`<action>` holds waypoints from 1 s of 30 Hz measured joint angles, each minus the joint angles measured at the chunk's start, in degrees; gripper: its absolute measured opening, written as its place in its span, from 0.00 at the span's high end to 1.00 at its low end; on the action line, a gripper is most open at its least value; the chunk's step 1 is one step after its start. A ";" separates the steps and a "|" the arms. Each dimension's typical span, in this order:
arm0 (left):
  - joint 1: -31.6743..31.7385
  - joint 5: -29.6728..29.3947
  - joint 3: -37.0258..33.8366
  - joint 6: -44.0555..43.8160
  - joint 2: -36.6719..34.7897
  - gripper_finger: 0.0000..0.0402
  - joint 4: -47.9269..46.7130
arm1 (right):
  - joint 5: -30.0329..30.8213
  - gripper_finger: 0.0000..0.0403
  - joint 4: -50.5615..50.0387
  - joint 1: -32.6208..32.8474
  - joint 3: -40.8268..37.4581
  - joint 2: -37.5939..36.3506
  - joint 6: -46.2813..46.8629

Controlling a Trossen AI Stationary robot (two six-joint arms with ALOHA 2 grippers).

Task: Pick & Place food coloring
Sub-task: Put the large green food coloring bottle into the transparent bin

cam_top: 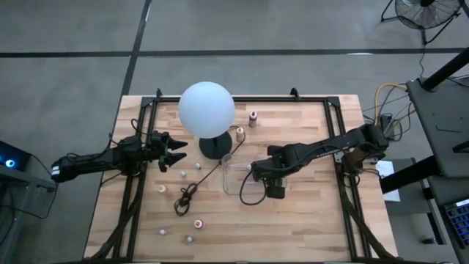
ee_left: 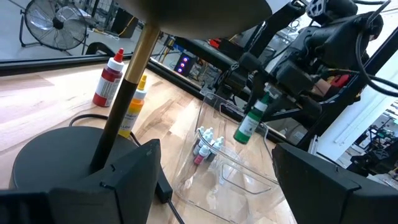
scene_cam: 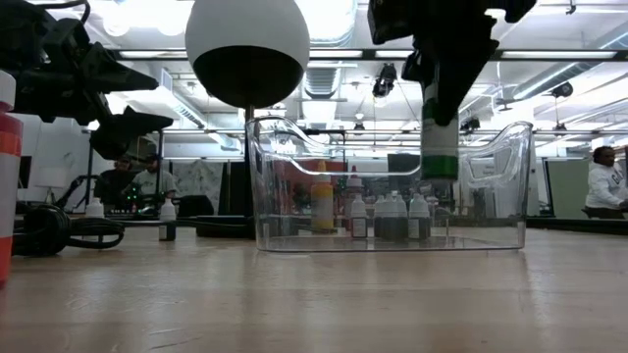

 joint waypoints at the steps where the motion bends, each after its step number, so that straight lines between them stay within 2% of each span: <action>1: 0.00 0.00 0.00 0.00 -0.02 0.30 0.02 | -0.23 0.66 0.68 0.09 -0.30 0.27 0.13; 18: -0.02 -0.02 0.00 0.00 0.00 0.30 0.00 | 0.07 0.66 1.60 0.05 -0.60 6.14 -1.12; 30: -0.02 -0.01 0.00 -0.02 0.00 0.30 0.00 | 0.07 0.64 2.32 0.05 -0.77 7.16 -1.13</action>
